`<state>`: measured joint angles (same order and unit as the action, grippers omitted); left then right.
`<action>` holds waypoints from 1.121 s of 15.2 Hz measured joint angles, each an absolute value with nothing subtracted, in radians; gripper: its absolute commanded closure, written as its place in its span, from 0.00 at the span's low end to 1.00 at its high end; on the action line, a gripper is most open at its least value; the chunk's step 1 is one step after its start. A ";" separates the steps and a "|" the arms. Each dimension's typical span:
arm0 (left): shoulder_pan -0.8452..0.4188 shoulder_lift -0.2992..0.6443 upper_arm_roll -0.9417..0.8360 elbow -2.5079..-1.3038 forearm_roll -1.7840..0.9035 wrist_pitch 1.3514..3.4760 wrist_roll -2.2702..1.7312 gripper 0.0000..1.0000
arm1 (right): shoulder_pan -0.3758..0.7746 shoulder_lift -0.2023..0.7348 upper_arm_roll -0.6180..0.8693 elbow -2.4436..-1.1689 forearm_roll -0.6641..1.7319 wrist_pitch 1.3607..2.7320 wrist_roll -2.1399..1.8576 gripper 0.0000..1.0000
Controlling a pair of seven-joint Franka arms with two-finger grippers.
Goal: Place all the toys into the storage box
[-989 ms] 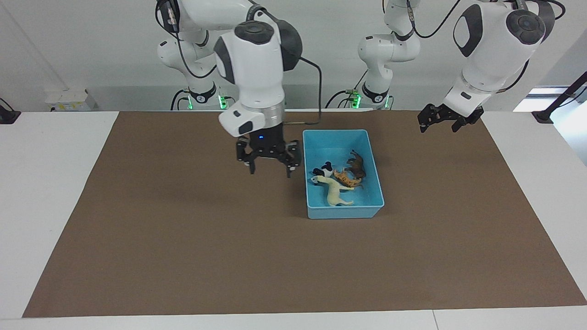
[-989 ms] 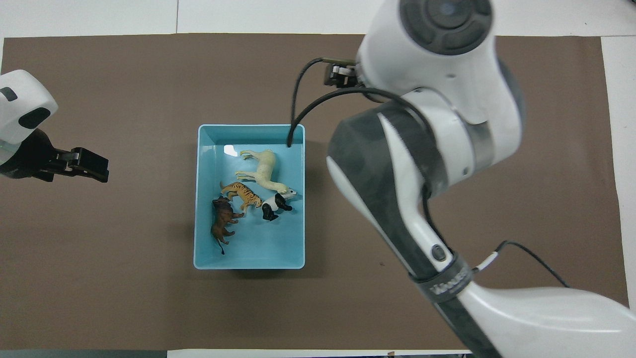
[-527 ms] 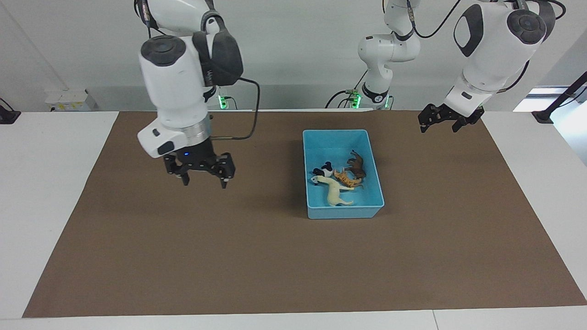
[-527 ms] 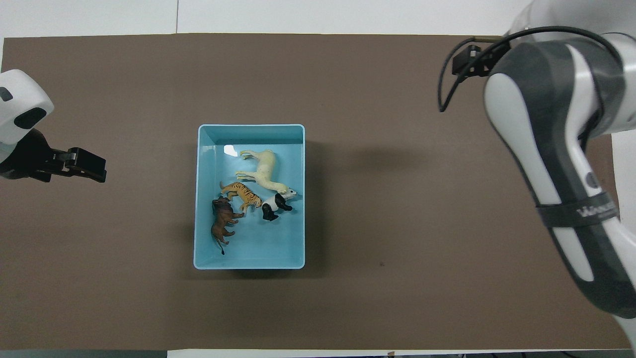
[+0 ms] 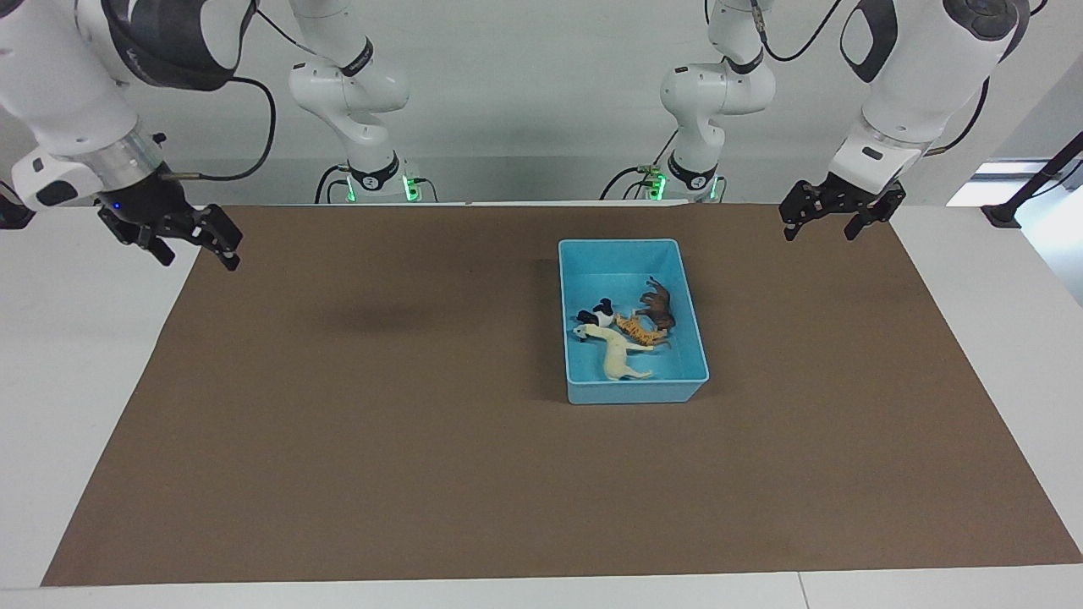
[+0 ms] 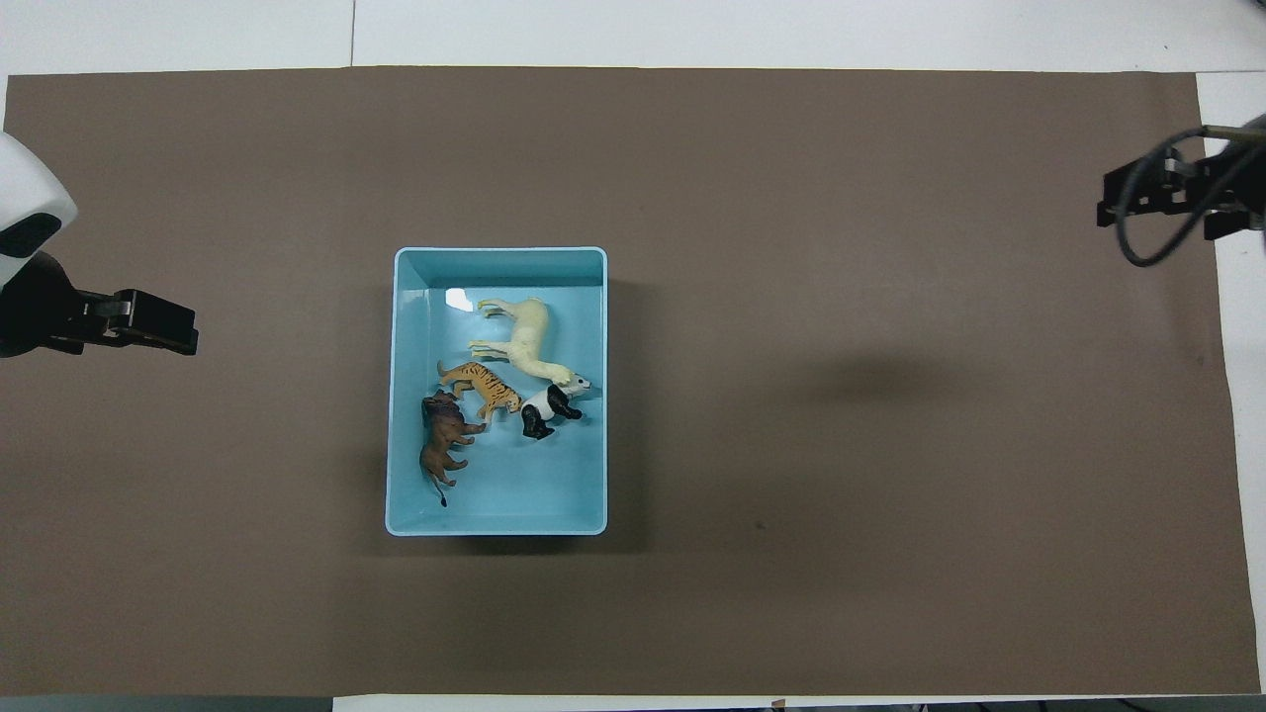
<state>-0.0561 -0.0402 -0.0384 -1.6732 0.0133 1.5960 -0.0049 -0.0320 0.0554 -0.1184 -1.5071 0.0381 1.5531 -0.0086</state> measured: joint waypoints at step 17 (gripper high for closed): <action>-0.057 -0.028 -0.045 -1.675 0.012 1.598 -0.005 0.00 | -0.063 -0.003 -0.057 -1.630 -0.034 1.592 -0.046 0.00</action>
